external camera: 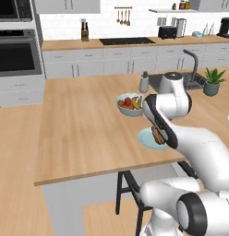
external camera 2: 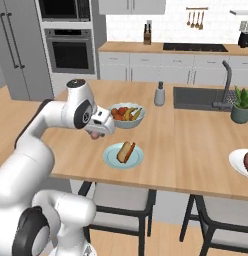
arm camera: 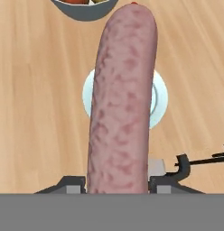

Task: Place one bun and one sausage from the bowl on each plate.

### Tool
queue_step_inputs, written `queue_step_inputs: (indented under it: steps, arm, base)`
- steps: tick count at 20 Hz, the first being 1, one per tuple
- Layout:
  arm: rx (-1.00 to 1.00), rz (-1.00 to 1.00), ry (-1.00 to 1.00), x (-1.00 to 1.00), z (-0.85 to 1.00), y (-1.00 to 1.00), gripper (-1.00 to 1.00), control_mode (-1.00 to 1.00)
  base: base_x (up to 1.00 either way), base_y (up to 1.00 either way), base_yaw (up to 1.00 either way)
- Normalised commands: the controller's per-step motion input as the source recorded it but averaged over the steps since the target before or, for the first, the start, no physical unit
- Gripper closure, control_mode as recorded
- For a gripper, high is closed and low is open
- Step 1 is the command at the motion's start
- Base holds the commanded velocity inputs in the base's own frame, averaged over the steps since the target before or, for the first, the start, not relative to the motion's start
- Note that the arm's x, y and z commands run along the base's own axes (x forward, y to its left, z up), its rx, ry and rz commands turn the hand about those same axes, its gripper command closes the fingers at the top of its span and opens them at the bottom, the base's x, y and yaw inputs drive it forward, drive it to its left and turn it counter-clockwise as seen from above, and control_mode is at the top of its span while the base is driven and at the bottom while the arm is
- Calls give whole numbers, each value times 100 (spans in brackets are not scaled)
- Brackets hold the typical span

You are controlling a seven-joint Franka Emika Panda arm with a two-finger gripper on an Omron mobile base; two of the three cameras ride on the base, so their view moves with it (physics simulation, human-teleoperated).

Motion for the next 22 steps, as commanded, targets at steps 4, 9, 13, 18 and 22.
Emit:
queue_step_inputs:
  steps: [4,9,13,18,22]
  arm:
    - [-1,0,0,70,-46,70,100,-100]
    - [0,0,0,74,-30,19,100,-100]
    - [2,0,0,50,-45,-18,100,-100]
    - [3,0,0,12,-51,-48,100,-100]
    - [0,0,0,-1,-38,-5,100,-100]
  base:
    - [0,0,0]
    - [0,0,0]
    - [0,0,0]
    - [0,0,0]
    - [0,0,0]
